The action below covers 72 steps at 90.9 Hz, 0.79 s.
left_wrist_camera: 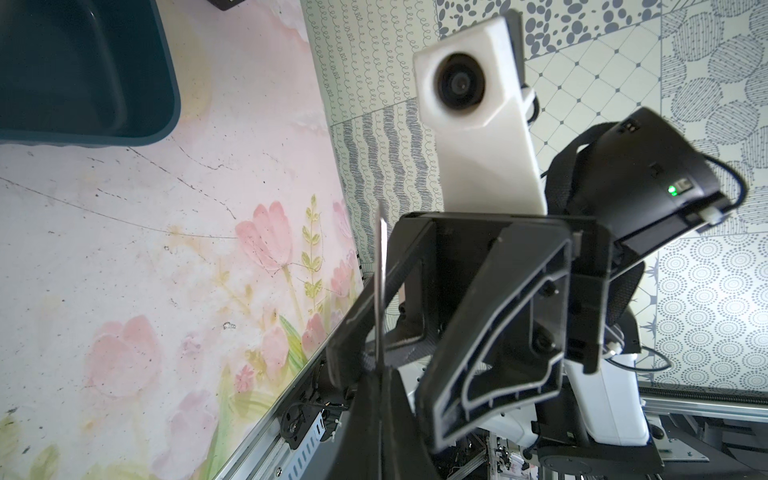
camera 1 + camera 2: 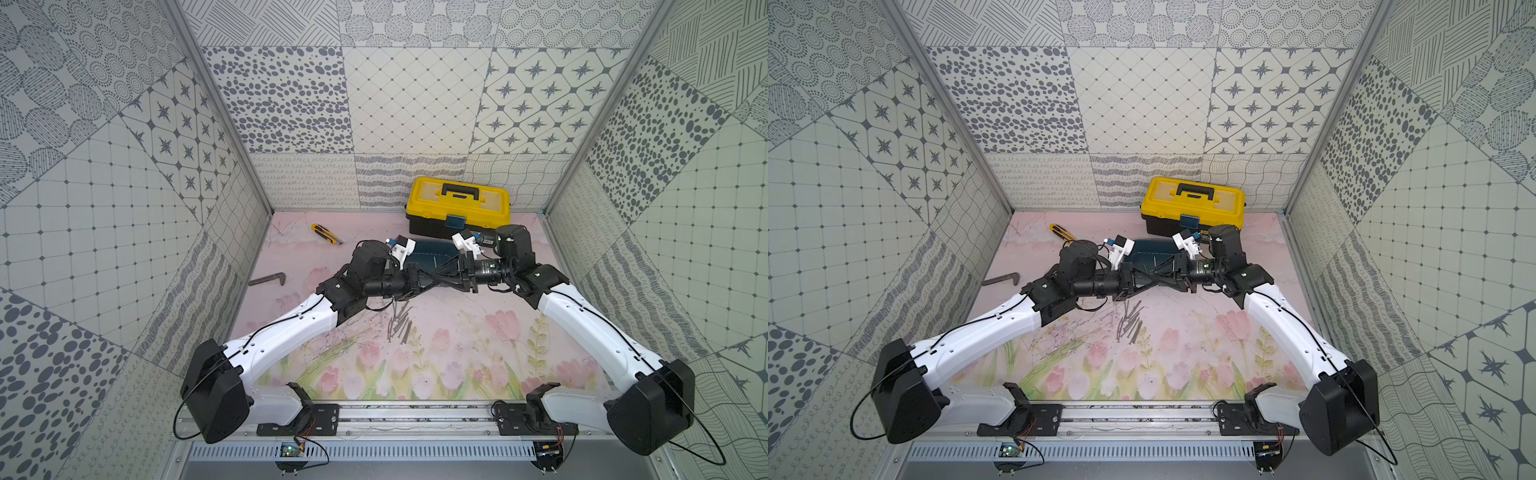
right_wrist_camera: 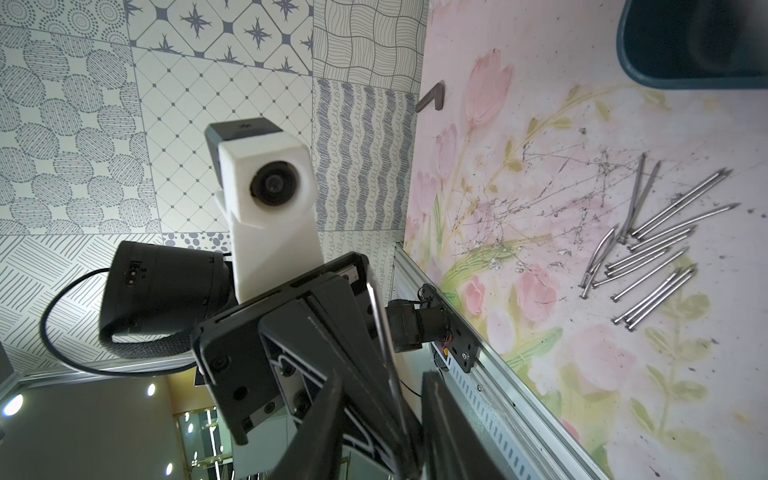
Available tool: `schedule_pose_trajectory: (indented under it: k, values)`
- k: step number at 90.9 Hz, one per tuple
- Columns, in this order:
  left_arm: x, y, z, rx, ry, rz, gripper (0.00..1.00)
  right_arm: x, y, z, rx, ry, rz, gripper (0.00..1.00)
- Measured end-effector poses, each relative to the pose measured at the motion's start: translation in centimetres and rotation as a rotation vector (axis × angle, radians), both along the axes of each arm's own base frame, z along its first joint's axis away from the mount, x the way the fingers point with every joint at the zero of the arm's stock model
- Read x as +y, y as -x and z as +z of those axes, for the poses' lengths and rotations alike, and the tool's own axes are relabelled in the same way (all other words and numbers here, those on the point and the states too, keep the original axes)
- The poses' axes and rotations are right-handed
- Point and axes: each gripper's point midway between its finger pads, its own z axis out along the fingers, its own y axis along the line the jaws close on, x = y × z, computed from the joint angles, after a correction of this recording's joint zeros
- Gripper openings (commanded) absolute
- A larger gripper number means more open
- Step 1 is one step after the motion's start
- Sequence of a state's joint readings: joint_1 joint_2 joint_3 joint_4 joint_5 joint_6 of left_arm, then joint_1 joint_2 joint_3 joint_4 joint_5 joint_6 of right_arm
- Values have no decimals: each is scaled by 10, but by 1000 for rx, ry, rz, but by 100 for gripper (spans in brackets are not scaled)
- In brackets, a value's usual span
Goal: Put the nails on the desktop into the storage box
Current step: Pick up the nail from the center of the board.
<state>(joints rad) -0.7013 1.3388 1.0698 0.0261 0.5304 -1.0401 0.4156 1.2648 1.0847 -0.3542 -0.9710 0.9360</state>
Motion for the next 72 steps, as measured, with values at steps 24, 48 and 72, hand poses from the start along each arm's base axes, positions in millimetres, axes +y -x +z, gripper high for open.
schedule_pose_trajectory:
  k: [24,48,72]
  values:
    - [1,1,-2,10,5,1,0,-1,-3,0,-10,6,-20,22]
    - [0,3,3,-5,23,-11,0,0,-6,1,3,7,-41,12]
    - [1,2,4,14,32,2,0,-2,-9,-1,-11,18,-57,0]
